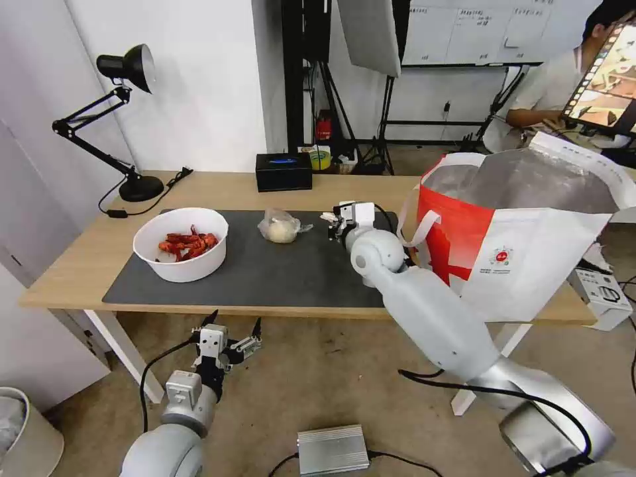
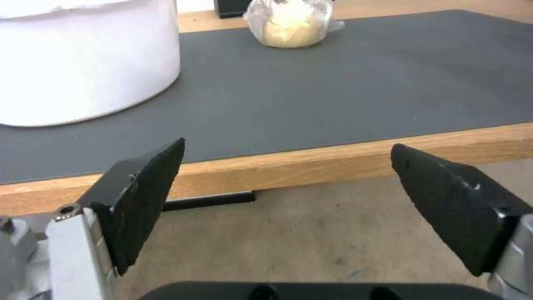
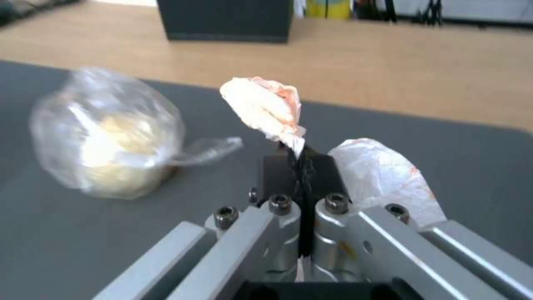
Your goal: Pick up the trash from the table and place it into the takeout bag.
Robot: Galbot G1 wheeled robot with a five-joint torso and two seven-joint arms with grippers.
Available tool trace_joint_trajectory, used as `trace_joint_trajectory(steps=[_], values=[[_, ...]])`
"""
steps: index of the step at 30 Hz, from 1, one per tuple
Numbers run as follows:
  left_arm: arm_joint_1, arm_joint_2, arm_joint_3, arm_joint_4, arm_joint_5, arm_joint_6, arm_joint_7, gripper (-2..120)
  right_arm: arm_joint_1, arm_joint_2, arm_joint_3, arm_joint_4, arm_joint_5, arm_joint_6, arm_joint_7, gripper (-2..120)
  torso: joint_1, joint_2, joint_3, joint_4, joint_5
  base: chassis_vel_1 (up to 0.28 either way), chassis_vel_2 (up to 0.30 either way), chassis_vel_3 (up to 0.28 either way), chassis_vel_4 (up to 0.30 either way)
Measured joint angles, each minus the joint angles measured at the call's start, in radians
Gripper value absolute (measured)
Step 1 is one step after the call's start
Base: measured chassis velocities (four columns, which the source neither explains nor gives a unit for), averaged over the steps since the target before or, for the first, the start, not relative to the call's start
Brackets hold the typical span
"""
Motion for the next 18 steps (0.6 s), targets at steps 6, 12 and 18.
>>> trace_joint_trajectory(steps=[6,12,18], values=[[0.001,0.001,-0.002,-0.003,0.002,0.000,0.000,100,-0.045,-0.070,0.030,0.152,0.003,0.019,-0.049,0,0.000,0.000,0.000,0.0000,0.0000,0.000,0.000,0.000,0.000],[0.005,0.000,-0.002,-0.006,0.007,0.002,-0.001,100,-0.136,-0.173,0.084,0.351,0.032,0.042,-0.087,0,0.000,0.000,0.000,-0.0001,0.0002,0.000,0.000,0.000,0.000],[0.011,-0.001,-0.002,-0.010,0.014,0.004,-0.002,100,-0.238,-0.260,0.159,0.470,0.033,0.054,-0.132,0,0.000,0.000,0.000,0.0000,0.0001,0.000,0.000,0.000,0.000]])
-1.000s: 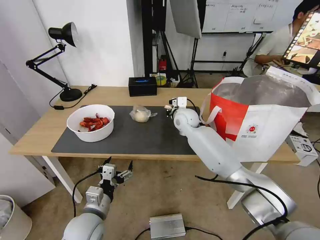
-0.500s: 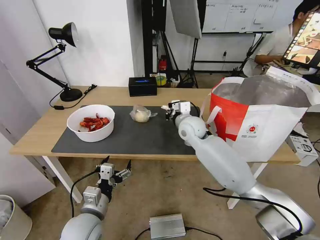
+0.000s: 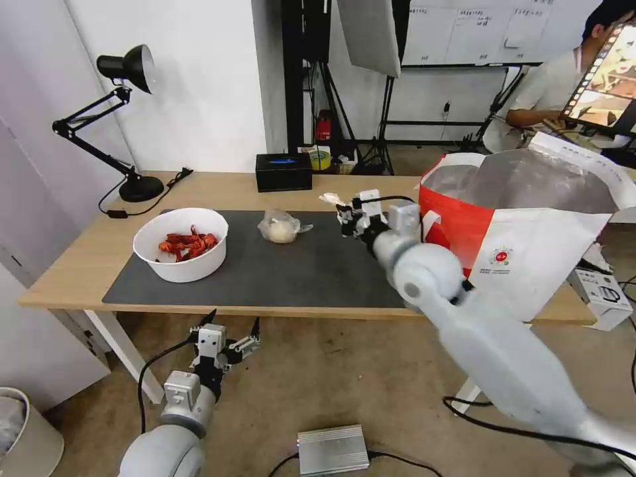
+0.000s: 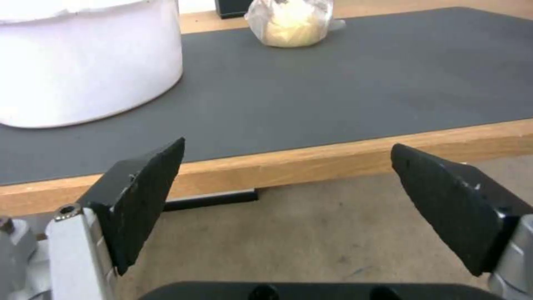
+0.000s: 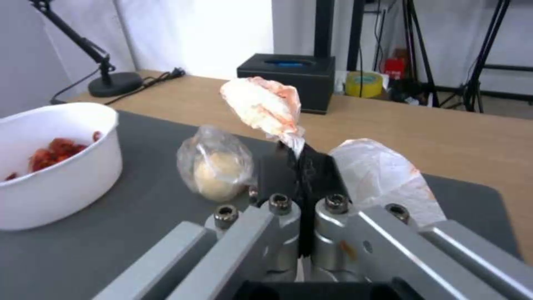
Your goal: Pick up the trash from the table and place it into the takeout bag.
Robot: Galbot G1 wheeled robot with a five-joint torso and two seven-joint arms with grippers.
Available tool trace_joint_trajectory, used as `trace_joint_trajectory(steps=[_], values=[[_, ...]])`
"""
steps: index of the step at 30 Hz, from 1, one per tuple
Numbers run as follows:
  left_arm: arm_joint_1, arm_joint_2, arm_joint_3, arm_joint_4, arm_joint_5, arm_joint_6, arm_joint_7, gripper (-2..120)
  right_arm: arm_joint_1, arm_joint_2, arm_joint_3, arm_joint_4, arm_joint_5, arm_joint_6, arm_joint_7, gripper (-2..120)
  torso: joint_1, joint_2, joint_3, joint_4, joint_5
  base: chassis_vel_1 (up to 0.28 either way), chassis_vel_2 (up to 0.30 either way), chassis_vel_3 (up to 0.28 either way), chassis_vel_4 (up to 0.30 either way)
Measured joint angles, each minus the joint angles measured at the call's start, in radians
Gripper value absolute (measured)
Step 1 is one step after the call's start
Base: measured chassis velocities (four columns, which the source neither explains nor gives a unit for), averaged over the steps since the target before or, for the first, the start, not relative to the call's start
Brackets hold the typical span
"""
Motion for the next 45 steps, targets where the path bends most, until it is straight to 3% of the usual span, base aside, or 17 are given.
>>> trace_joint_trajectory(steps=[7,19,33,45], values=[[0.003,0.001,-0.001,-0.008,0.000,0.002,-0.001,100,-0.183,-0.110,0.149,0.148,-0.039,0.042,-0.097,0,0.000,0.000,0.000,-0.0002,0.0001,0.000,0.000,0.000,0.000],[0.000,0.002,0.010,-0.009,0.006,0.003,-0.002,100,-0.381,-0.177,0.381,0.259,-0.086,0.180,-0.229,0,0.000,0.000,0.000,-0.0002,0.0000,0.000,0.000,0.000,0.000],[0.012,-0.001,0.024,-0.021,0.022,0.003,-0.002,100,-0.410,-0.187,0.500,0.211,-0.192,0.390,-0.233,0,0.000,0.000,0.000,0.0000,-0.0001,0.000,0.000,0.000,0.000],[0.016,0.000,0.027,-0.030,0.024,0.002,-0.003,100,-0.405,-0.217,0.580,0.158,-0.187,0.408,-0.201,0,0.000,0.000,0.000,0.0000,-0.0001,0.000,0.000,0.000,0.000]])
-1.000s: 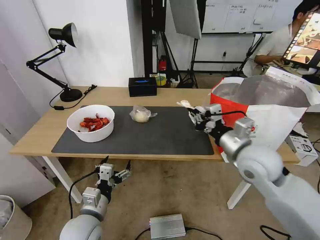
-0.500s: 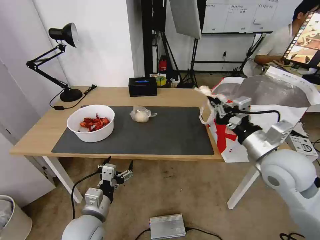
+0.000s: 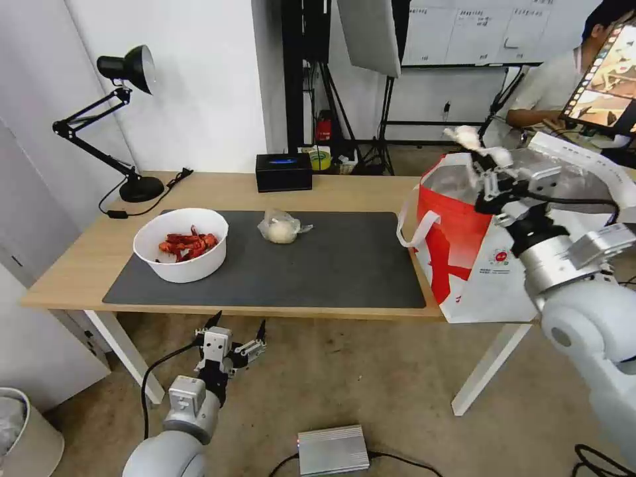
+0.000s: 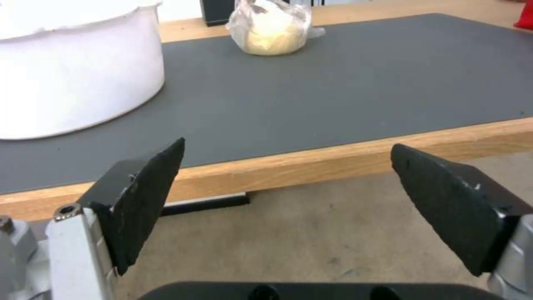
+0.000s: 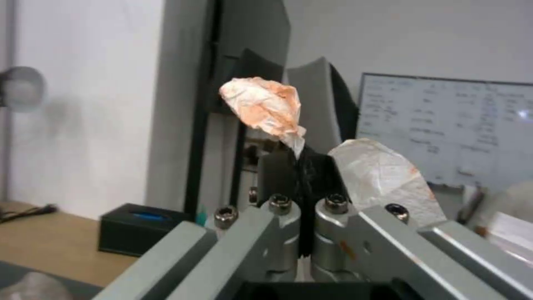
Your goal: Pick up the trash from the table and place it into the takeout bag.
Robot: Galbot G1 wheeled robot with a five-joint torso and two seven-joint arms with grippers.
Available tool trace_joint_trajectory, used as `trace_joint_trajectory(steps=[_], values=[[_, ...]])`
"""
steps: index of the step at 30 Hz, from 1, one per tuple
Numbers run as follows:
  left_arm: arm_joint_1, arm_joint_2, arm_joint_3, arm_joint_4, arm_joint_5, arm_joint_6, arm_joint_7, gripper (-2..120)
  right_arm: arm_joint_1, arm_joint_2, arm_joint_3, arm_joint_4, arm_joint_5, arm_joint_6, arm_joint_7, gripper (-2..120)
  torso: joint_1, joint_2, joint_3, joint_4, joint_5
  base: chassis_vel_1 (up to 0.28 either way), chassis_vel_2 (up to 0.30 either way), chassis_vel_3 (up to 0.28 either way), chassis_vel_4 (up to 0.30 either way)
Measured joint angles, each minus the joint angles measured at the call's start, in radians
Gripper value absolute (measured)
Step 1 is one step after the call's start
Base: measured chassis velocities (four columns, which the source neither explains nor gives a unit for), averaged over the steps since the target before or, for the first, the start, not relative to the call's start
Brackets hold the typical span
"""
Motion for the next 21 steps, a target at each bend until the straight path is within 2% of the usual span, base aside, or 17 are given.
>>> trace_joint_trajectory(steps=[20,21], values=[[0.004,0.009,0.005,-0.010,-0.005,-0.003,0.000,100,-0.003,-0.017,0.039,-0.061,0.166,-0.086,0.106,0,0.000,0.000,0.000,0.0000,-0.0001,0.000,0.000,0.000,0.000],[0.003,0.009,0.007,-0.010,-0.006,-0.003,0.000,100,-0.009,-0.017,0.044,-0.057,0.164,-0.094,0.106,3,0.000,0.000,0.000,0.0000,-0.0001,0.000,0.000,0.000,0.000]])
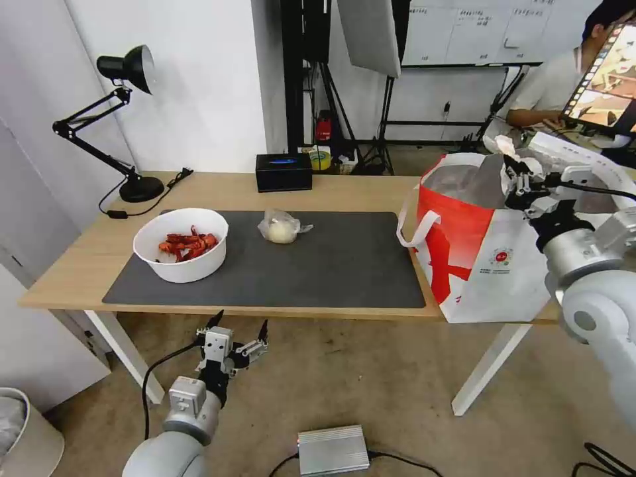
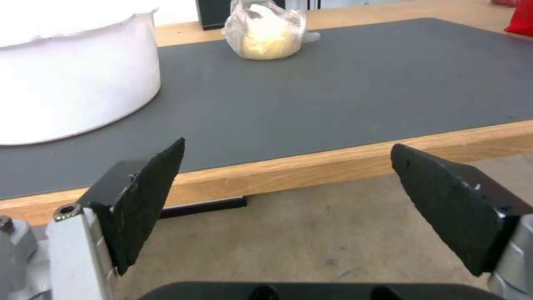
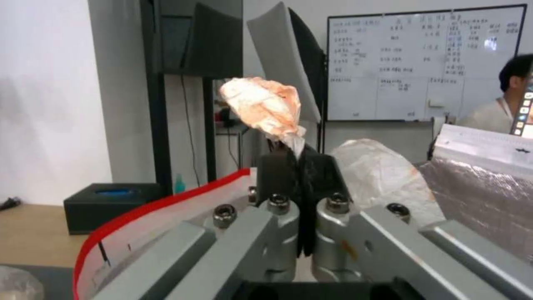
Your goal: Pick up the trash from the table and place it into the takeout bag.
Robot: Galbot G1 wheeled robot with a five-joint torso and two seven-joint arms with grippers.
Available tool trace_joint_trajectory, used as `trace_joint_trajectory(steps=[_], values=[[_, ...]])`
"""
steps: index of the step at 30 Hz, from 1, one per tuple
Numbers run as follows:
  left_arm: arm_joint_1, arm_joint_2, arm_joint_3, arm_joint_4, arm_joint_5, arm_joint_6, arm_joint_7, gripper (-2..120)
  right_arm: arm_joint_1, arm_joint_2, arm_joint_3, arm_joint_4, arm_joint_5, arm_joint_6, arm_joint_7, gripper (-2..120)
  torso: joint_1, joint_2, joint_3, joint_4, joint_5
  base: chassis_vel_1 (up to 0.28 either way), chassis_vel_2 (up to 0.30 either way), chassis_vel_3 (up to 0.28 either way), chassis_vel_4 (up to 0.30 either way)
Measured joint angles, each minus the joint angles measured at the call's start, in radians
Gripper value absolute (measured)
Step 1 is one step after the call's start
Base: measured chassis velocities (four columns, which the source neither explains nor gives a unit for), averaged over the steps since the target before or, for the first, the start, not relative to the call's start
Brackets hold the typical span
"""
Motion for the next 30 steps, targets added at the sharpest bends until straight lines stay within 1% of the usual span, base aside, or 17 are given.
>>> trace_joint_trajectory(steps=[1,3,4,6,7,9,10,12,13,15,17,18,21,22,26,27,30], values=[[0.000,0.000,0.000,0.000,0.000,0.000,0.000,100,0.000,0.000,0.000,0.000,0.000,0.000,0.000,3,0.000,0.000,0.000,0.0000,0.0000,0.000,0.000,0.000,0.000],[-0.002,0.001,0.003,0.000,-0.001,0.000,0.000,100,-0.015,-0.001,0.011,0.008,-0.024,-0.011,0.000,14,0.000,0.000,0.000,0.0000,0.0000,0.000,0.000,0.000,0.000],[-0.002,0.001,0.003,0.000,-0.001,0.000,0.000,100,-0.015,-0.001,0.011,0.008,-0.024,-0.011,0.000,14,0.000,0.000,0.000,0.0000,0.0000,0.000,0.000,0.000,0.000],[-0.004,0.001,0.005,0.000,-0.001,0.000,0.000,100,-0.024,-0.002,0.018,0.011,-0.048,-0.018,0.000,25,0.000,0.000,0.000,0.0000,0.0000,0.000,0.000,0.000,0.000],[-0.004,0.001,0.005,0.000,-0.001,0.000,0.000,100,-0.024,-0.002,0.018,0.011,-0.048,-0.018,0.000,25,0.000,0.000,0.000,0.0000,0.0000,0.000,0.000,0.000,0.000],[-0.004,0.001,0.007,0.000,-0.001,0.000,0.000,100,-0.028,-0.004,0.022,0.015,-0.062,-0.024,0.000,34,0.000,0.000,0.000,0.0000,0.0000,0.000,0.000,0.000,0.000],[-0.004,0.001,0.007,0.000,-0.001,0.000,0.000,100,-0.028,-0.004,0.022,0.015,-0.062,-0.024,0.000,34,0.000,0.000,0.000,0.0000,0.0000,0.000,0.000,0.000,0.000],[-0.004,0.002,0.007,-0.001,-0.001,0.000,0.000,100,-0.030,-0.004,0.024,0.018,-0.068,-0.030,-0.001,45,0.000,0.000,0.000,0.0000,0.0000,0.000,0.000,0.000,0.000],[-0.004,0.002,0.007,-0.001,-0.001,0.000,0.000,100,-0.030,-0.004,0.024,0.018,-0.068,-0.030,-0.001,45,0.000,0.000,0.000,0.0000,0.0000,0.000,0.000,0.000,0.000],[-0.004,0.002,0.007,-0.001,-0.001,0.000,0.000,100,-0.033,-0.004,0.025,0.019,-0.070,-0.031,-0.001,52,0.000,0.000,0.000,0.0000,0.0000,0.000,0.000,0.000,0.000],[-0.003,0.002,0.006,-0.001,-0.001,-0.001,0.000,100,-0.037,-0.003,0.026,0.020,-0.071,-0.032,-0.002,64,0.000,0.000,0.000,0.0000,0.0000,0.000,0.000,0.000,0.000],[-0.003,0.002,0.006,-0.001,-0.001,-0.001,0.000,100,-0.037,-0.003,0.026,0.020,-0.071,-0.032,-0.002,64,0.000,0.000,0.000,0.0000,0.0000,0.000,0.000,0.000,0.000],[-0.003,0.003,0.006,-0.004,-0.001,-0.001,0.000,100,-0.041,-0.003,0.027,0.028,-0.071,-0.033,-0.005,80,0.000,0.000,0.000,0.0000,0.0000,0.000,0.000,0.000,0.000],[-0.003,0.003,0.006,-0.004,-0.001,-0.001,0.000,100,-0.041,-0.003,0.027,0.028,-0.071,-0.033,-0.005,80,0.000,0.000,0.000,0.0000,0.0000,0.000,0.000,0.000,0.000],[-0.001,0.002,0.005,-0.007,-0.001,-0.001,0.000,100,-0.047,-0.004,0.031,0.036,-0.069,-0.033,-0.009,92,0.000,0.000,0.000,0.0000,0.0000,0.000,0.000,0.000,0.000],[0.000,0.002,0.004,-0.008,-0.001,-0.001,0.000,100,-0.051,-0.004,0.035,0.042,-0.060,-0.032,-0.022,97,0.000,0.000,0.000,0.0000,0.0000,0.000,0.000,0.000,0.000],[0.002,0.002,0.002,-0.010,-0.001,-0.002,0.000,100,-0.058,-0.006,0.042,0.057,-0.018,-0.016,-0.051,100,0.000,0.000,0.000,0.0000,0.0001,0.000,0.000,0.000,0.000]])
